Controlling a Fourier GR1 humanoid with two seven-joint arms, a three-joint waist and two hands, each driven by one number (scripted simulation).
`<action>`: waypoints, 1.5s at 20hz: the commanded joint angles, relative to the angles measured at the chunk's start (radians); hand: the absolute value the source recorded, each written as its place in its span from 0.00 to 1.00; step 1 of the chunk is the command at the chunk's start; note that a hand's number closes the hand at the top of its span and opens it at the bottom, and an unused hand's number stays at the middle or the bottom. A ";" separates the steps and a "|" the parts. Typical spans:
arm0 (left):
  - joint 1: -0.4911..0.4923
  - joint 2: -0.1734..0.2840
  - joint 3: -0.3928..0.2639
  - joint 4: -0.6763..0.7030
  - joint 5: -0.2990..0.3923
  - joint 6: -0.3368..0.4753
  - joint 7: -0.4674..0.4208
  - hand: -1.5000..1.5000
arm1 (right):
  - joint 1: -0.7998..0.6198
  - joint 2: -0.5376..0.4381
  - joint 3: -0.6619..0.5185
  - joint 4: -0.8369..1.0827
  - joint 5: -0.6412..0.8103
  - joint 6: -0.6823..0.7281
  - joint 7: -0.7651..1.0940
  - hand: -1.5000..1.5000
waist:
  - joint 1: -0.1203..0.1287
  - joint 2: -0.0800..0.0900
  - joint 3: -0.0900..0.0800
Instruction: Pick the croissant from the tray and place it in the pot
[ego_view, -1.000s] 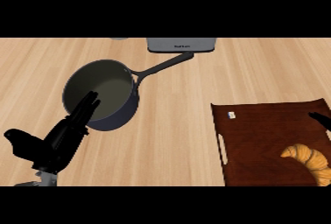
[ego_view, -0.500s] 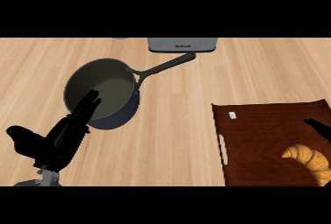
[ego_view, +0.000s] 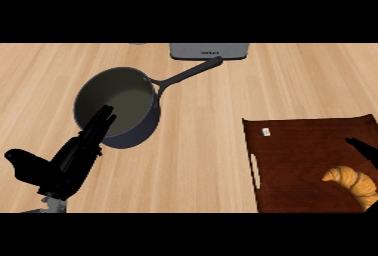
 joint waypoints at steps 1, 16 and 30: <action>-0.014 -0.037 -0.018 0.112 0.035 -0.047 0.004 0.50 | -0.020 0.048 0.009 0.040 0.039 0.002 -0.002 0.00 | -0.007 0.016 -0.012; -0.012 -0.065 -0.017 0.076 0.001 -0.042 0.059 0.50 | -0.080 0.147 0.034 0.181 0.112 0.028 -0.202 1.00 | -0.003 0.015 -0.011; -0.051 -0.087 -0.031 0.084 -0.028 -0.070 0.062 0.50 | -0.347 0.342 0.245 0.163 0.288 0.100 -0.243 1.00 | 0.040 0.025 -0.012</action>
